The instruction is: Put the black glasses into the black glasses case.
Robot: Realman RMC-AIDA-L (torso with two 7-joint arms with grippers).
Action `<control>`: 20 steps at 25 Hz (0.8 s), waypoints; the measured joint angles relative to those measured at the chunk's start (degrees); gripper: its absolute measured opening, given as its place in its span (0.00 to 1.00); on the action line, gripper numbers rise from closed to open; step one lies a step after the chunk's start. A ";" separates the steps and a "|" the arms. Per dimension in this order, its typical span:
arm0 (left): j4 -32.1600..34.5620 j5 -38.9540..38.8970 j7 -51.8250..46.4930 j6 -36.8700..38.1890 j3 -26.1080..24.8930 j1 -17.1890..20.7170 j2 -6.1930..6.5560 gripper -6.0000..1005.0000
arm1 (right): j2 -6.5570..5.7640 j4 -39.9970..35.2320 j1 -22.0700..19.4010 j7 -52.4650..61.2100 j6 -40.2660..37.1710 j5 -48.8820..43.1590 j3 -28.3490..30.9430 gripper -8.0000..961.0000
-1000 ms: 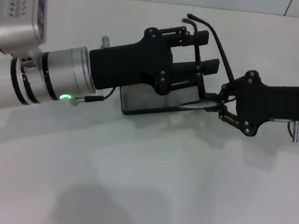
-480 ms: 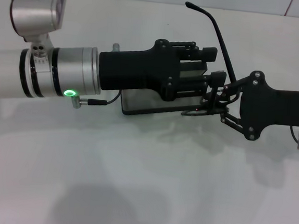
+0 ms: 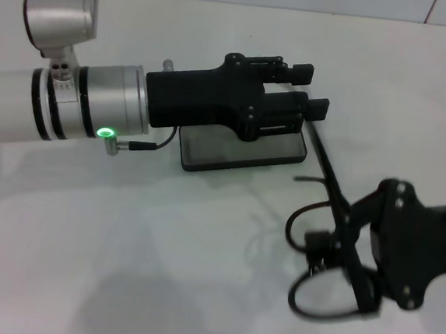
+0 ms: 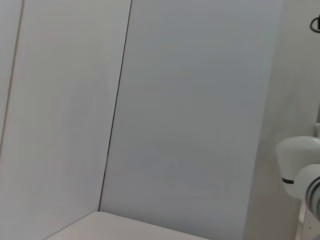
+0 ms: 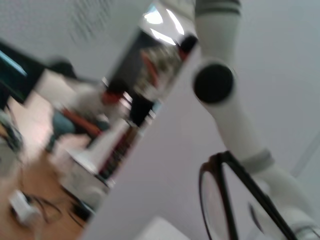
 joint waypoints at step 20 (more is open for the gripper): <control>0.35 -0.93 13.21 3.50 -0.31 1.02 -1.26 0.57 | -0.05 12.72 9.09 16.40 11.81 2.81 -1.25 0.11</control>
